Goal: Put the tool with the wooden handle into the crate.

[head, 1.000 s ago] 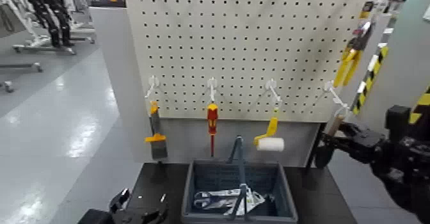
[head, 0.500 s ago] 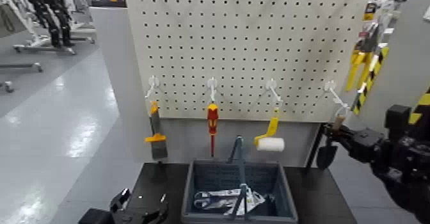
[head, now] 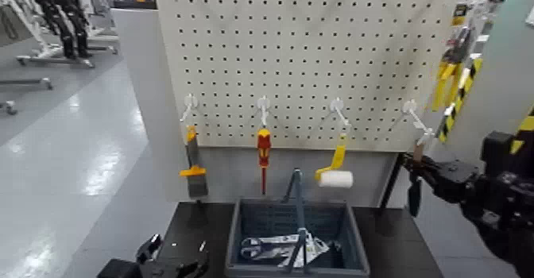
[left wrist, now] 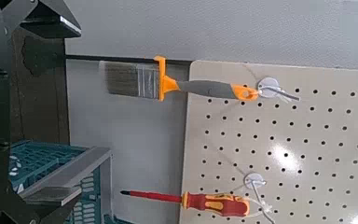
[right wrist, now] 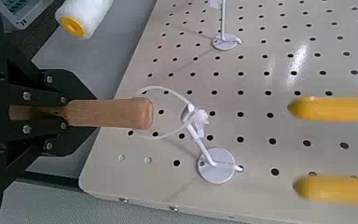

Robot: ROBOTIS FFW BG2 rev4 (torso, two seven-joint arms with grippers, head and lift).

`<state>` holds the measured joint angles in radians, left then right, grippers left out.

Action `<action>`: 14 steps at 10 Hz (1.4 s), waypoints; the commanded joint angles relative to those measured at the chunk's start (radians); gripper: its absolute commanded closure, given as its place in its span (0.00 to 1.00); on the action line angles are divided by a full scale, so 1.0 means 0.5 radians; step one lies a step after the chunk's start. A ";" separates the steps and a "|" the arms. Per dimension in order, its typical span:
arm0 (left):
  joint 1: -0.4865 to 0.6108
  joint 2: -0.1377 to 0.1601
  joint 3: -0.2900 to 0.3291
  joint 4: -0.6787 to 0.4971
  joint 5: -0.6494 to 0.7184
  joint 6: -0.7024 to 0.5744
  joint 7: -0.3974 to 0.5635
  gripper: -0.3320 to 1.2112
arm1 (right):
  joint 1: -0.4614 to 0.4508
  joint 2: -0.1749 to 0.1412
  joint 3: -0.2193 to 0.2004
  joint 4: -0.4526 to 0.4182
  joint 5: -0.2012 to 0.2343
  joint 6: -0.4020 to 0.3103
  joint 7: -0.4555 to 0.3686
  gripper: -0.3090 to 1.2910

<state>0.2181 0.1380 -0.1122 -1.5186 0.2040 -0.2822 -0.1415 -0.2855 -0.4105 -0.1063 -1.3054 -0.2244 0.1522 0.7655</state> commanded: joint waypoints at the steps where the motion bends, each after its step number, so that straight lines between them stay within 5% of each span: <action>1: 0.006 0.000 0.003 0.000 0.000 0.000 0.001 0.29 | 0.083 0.042 -0.064 -0.150 -0.002 0.033 0.003 0.90; 9: 0.012 0.006 0.006 -0.009 0.003 0.000 -0.002 0.29 | 0.464 0.269 -0.318 -0.749 -0.097 0.150 -0.015 0.90; 14: 0.015 0.006 0.006 -0.009 0.009 -0.003 -0.005 0.29 | 0.614 0.434 -0.377 -0.865 -0.386 0.082 -0.021 0.90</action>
<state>0.2255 0.1411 -0.1089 -1.5233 0.2073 -0.2838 -0.1442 0.0143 -0.2028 -0.2929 -1.7382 -0.3973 0.1997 0.7548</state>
